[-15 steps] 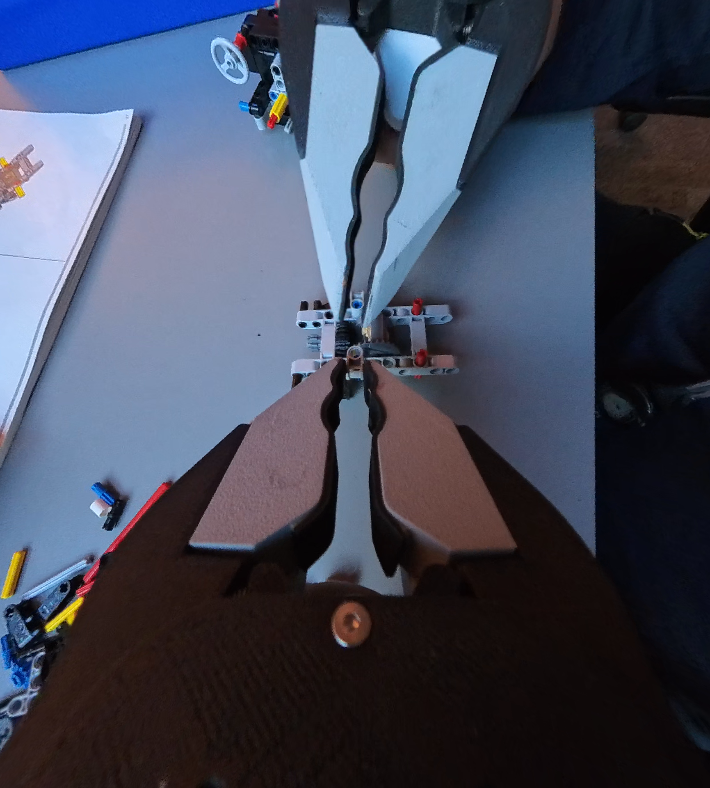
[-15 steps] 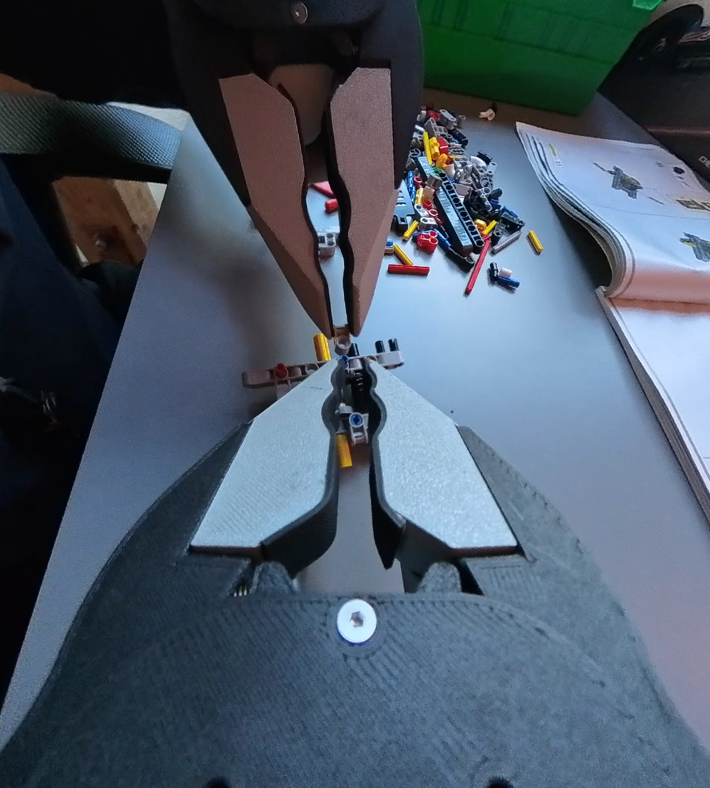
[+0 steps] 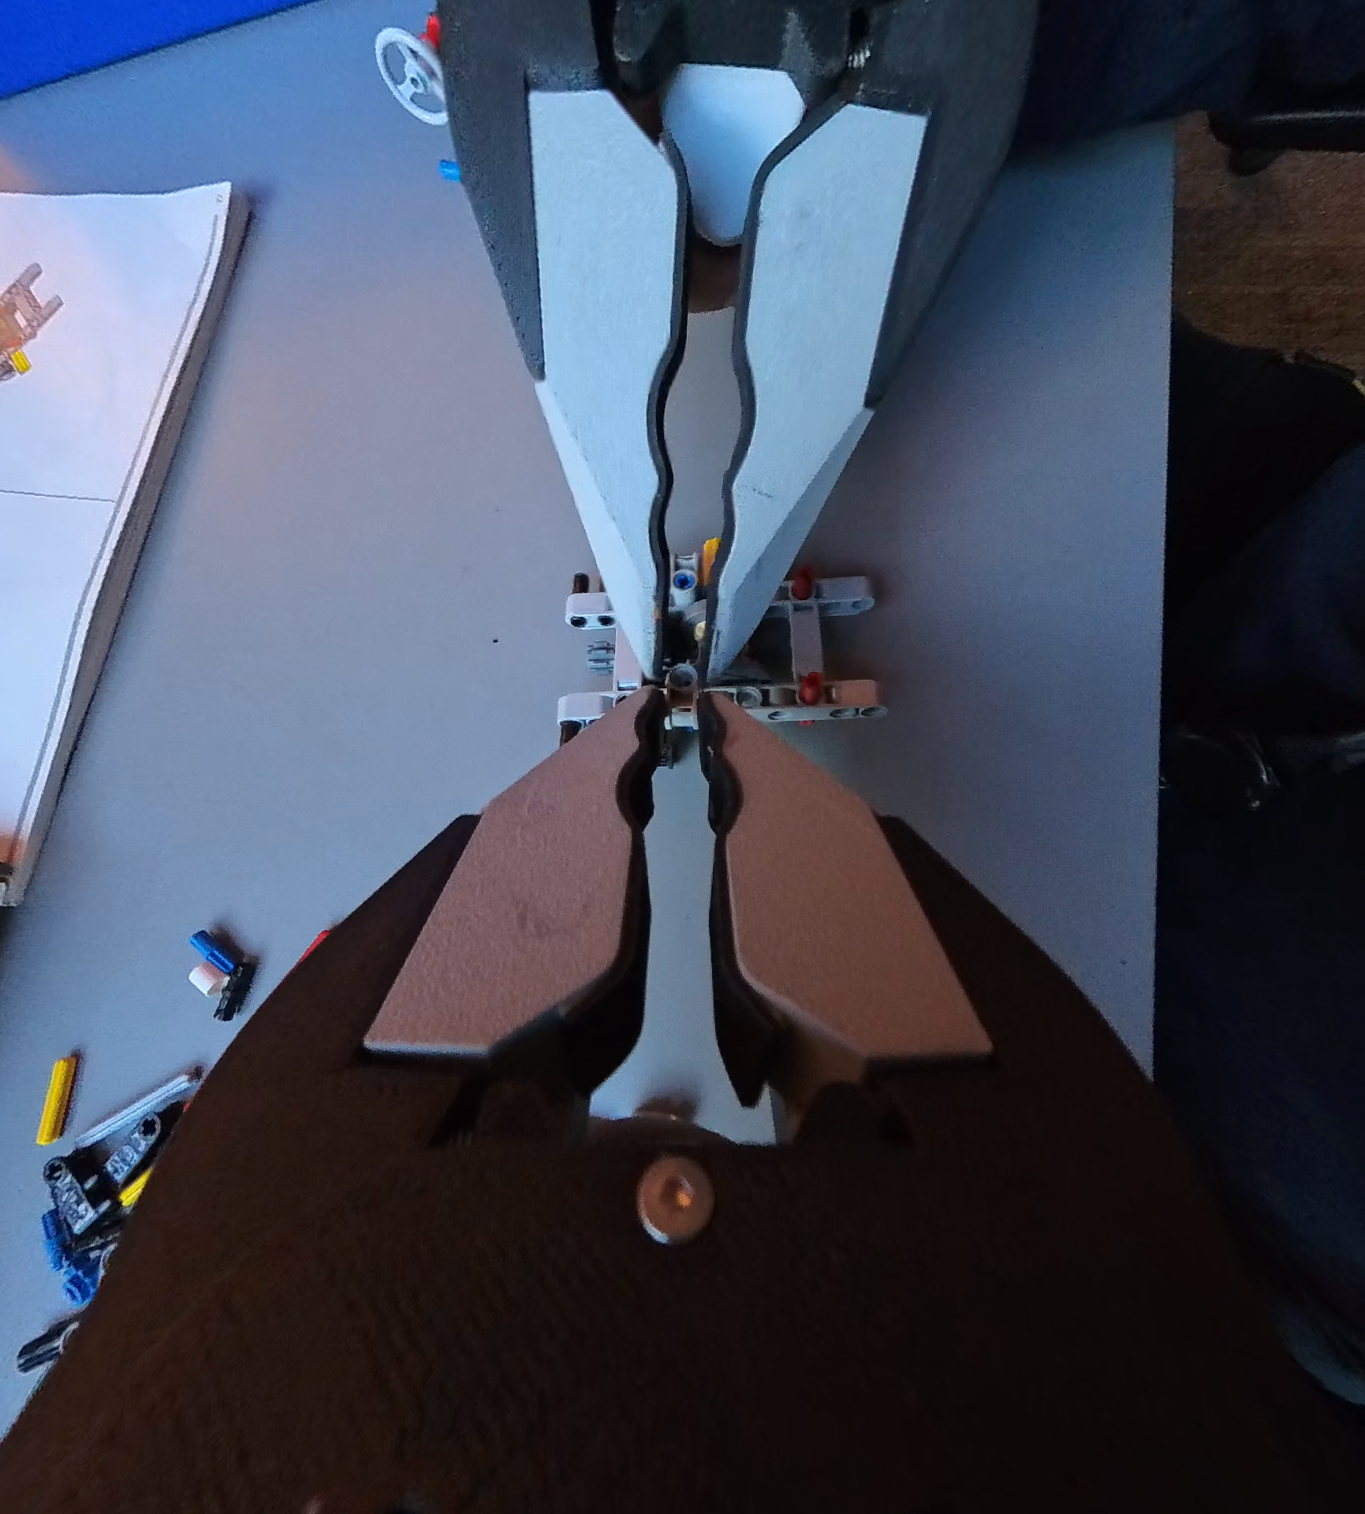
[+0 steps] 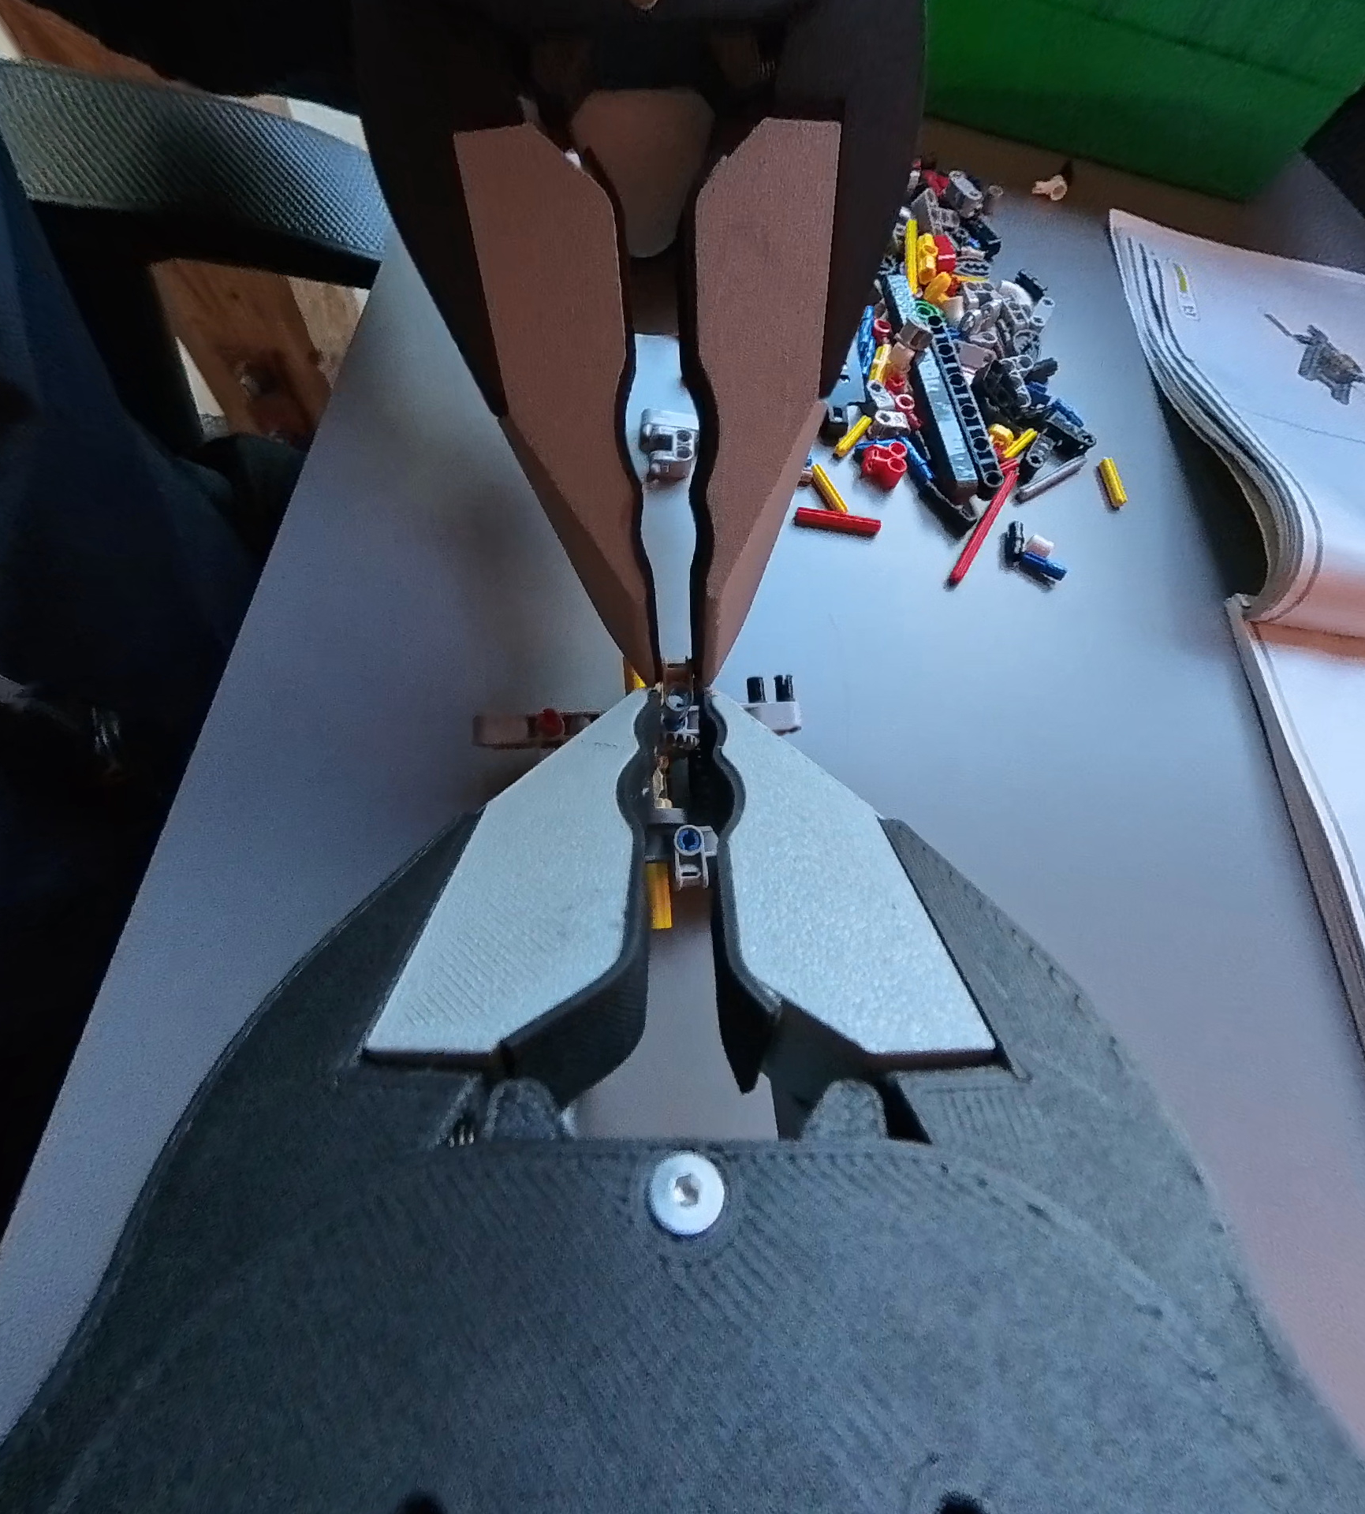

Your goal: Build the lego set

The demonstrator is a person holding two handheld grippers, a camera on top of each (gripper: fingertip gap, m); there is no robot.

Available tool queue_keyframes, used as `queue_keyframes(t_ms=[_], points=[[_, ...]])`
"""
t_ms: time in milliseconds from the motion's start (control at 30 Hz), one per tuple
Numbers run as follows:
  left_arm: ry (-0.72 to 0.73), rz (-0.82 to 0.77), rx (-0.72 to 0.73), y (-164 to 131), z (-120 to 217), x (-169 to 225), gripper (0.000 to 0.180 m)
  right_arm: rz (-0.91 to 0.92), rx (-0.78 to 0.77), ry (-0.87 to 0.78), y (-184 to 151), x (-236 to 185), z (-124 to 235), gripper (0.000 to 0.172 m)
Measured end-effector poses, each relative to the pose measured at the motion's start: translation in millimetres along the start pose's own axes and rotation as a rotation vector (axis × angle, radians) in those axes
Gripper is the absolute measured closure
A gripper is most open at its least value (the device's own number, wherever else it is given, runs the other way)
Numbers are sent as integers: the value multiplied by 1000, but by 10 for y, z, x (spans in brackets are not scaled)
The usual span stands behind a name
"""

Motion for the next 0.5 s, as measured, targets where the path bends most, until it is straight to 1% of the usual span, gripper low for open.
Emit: queue_keyframes(t_ms=[167,500], points=[[-7,2,2,-1,-7,-3,175,19,-50,18,-25,2,-35,167],[-18,-7,-5,-10,-17,-11,175,22,-71,35,-19,17,-22,168]])
Point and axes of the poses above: each gripper's, where its closed fingertips meet, z back along the fingers, y out of its top, x = y × z across the jaws, the point moved 4 cm from there along z, back along the fingers, and after that the axes turned 3 degrees about -z, right-handed, at the moved point
